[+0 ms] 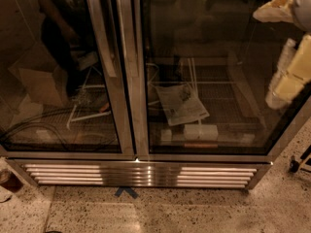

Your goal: Place 7up can into top drawer

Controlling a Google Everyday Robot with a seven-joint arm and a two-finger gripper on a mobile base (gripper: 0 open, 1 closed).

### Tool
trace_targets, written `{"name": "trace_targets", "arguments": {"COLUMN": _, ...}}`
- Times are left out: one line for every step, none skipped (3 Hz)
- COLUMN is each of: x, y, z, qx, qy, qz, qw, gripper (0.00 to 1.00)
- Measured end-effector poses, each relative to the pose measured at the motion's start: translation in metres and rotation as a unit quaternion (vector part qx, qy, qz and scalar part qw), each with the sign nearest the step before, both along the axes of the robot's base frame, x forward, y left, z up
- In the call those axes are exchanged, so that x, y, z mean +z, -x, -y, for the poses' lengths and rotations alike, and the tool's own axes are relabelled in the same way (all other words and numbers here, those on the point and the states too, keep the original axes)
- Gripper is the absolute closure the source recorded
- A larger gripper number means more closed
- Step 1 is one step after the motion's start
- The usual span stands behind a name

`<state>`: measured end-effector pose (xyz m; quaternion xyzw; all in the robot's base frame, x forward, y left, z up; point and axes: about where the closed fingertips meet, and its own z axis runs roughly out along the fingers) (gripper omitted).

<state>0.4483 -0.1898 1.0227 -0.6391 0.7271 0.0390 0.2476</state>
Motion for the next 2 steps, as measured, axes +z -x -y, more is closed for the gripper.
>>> {"name": "trace_targets", "arguments": {"x": -0.0162, "y": 0.0378, "z": 0.0129, "qx": -0.026, "qy": -0.001, "qz": 0.014, "qw": 0.9996, "gripper": 0.0}}
{"name": "trace_targets", "arguments": {"x": -0.0069, "y": 0.037, "z": 0.0143, "qx": -0.023, "qy": 0.002, "qz": 0.021, "qw": 0.9995, "gripper": 0.0}}
